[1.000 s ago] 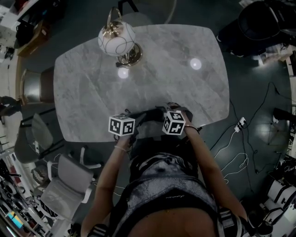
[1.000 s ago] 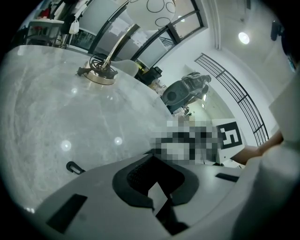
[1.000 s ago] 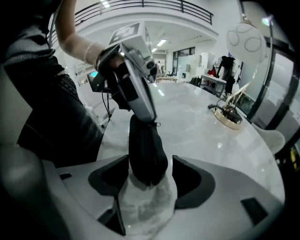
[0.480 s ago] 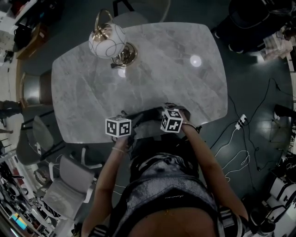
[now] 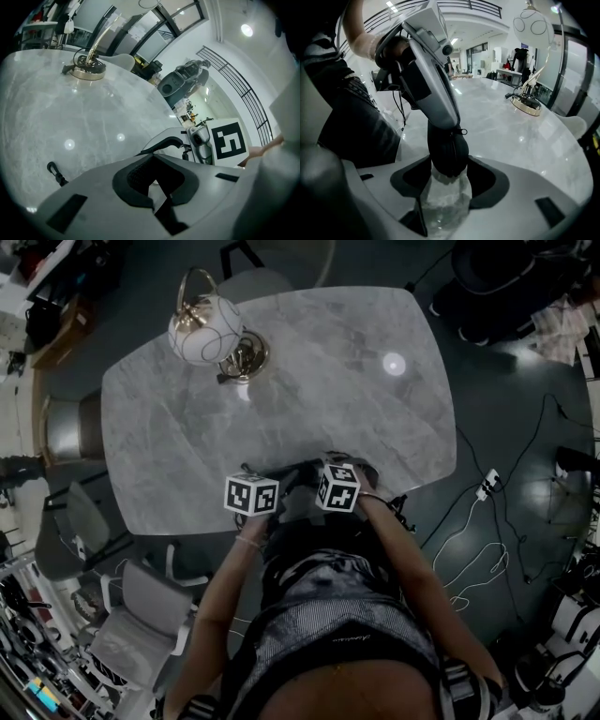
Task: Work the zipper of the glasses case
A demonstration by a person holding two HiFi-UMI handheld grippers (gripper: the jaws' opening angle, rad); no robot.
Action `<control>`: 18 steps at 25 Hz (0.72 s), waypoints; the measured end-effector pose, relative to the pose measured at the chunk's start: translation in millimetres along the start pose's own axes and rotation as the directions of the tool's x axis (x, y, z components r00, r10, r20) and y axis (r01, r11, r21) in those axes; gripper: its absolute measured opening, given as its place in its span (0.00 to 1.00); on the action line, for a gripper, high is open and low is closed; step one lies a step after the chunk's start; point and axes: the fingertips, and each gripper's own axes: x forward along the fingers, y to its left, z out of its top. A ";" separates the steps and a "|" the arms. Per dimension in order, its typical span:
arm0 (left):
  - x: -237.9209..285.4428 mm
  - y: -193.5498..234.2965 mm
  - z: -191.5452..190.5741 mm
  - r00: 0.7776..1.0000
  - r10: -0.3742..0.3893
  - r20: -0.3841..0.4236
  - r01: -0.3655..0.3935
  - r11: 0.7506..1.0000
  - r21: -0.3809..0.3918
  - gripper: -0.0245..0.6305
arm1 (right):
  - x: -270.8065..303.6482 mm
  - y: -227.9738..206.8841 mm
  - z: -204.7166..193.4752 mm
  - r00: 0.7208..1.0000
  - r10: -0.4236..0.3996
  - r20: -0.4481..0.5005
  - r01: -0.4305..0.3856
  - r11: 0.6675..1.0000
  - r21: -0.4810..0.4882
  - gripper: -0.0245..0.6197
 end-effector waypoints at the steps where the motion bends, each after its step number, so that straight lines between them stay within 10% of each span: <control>1: 3.2 -1.6 -0.3 1.000 0.001 -0.007 -0.001 1.000 0.009 0.04 | 0.2 -0.1 -0.1 1.000 0.000 0.000 0.000 1.000 0.001 0.49; 8: 19.3 -9.5 1.7 0.997 0.060 -0.056 -0.056 0.995 0.080 0.04 | 2.4 -1.6 -1.2 1.000 0.003 -0.025 -0.003 1.000 0.016 0.49; 14: 9.2 -21.8 4.7 0.994 -0.099 0.041 0.101 0.993 -0.053 0.04 | -6.0 -4.6 4.9 0.999 -0.009 0.039 0.005 0.997 0.078 0.49; 18: -5.8 -9.6 4.0 0.995 -0.070 0.072 0.072 0.997 -0.029 0.04 | -9.2 -11.3 9.2 0.997 -0.013 0.071 0.007 0.996 0.092 0.49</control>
